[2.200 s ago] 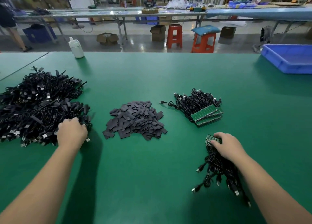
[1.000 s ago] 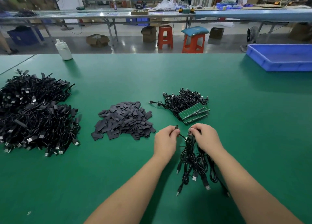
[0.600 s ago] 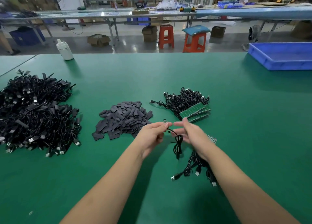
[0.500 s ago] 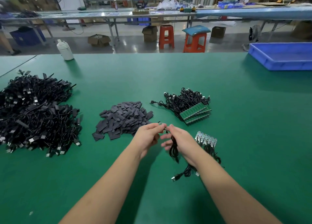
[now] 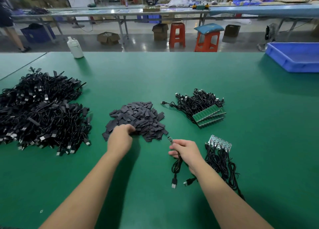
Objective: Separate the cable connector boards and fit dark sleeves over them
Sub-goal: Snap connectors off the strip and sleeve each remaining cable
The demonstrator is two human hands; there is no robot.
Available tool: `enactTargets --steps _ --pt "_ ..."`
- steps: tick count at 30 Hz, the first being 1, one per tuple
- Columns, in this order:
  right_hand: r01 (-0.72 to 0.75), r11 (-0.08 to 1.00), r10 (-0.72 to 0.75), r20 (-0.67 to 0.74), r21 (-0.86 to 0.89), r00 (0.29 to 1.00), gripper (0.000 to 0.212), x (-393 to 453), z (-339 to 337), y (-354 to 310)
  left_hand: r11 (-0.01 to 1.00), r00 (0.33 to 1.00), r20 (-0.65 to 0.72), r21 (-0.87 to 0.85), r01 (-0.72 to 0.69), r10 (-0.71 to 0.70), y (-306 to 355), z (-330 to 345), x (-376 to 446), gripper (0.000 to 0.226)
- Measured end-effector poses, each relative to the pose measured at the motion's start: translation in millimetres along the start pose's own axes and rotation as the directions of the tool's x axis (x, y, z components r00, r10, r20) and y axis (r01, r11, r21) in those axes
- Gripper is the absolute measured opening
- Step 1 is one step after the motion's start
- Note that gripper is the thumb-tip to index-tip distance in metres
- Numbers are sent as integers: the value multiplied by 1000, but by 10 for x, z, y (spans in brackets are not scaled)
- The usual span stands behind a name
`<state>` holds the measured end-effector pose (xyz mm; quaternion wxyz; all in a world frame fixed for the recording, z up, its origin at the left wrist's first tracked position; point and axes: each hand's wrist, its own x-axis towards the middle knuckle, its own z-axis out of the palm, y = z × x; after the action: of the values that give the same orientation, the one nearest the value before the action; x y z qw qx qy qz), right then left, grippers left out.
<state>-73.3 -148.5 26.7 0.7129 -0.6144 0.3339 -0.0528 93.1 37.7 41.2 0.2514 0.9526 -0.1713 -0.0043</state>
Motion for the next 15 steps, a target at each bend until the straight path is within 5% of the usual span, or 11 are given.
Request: enactTargets --steps 4,15 --pt "0 1000 1 24 -23 1000 25 45 -61 87 955 1000 18 295 13 -19 -545 -197 199 39" --pt "17 982 -1 90 -186 996 18 83 -119 171 962 989 146 273 -19 -21 -836 -265 283 5"
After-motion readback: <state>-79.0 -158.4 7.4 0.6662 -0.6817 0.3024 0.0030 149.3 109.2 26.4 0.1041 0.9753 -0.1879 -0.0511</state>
